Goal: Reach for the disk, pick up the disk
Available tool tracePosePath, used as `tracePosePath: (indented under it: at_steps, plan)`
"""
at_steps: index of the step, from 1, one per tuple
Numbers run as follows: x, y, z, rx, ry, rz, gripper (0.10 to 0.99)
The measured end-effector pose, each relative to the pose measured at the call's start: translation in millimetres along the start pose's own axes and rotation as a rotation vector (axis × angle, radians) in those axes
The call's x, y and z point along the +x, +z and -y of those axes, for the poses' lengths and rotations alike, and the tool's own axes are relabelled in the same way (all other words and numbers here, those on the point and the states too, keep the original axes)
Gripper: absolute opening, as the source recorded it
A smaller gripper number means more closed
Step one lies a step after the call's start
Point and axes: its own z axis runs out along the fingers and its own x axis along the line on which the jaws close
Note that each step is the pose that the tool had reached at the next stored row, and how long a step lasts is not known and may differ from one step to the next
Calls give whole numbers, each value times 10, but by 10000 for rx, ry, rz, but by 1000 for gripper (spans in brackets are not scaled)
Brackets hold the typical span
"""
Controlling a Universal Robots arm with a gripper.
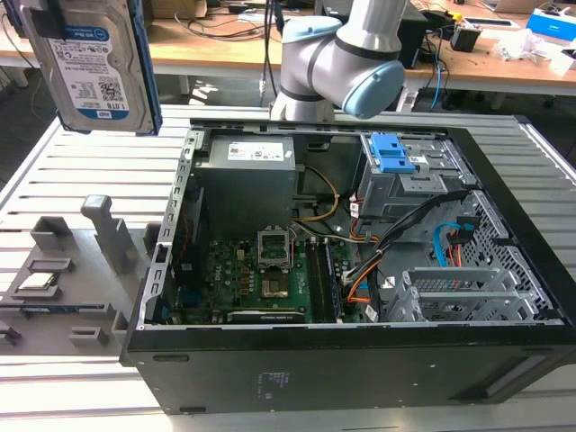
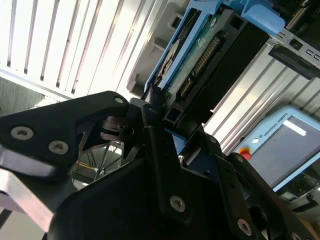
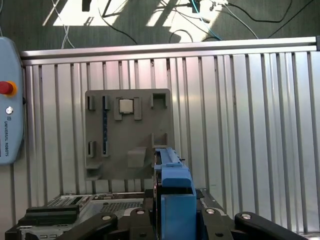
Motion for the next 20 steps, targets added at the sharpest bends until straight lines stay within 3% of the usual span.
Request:
tracePosePath:
  at_steps: [2, 6, 10, 20]
  plan:
    - [-8, -4, 111, -8, -1, 0, 369]
    - [-16, -10, 231, -17, -1, 0, 369]
    - [-31, -19, 456, -36, 0, -1, 369]
    - [-53, -33, 768, -67, -1, -3, 369]
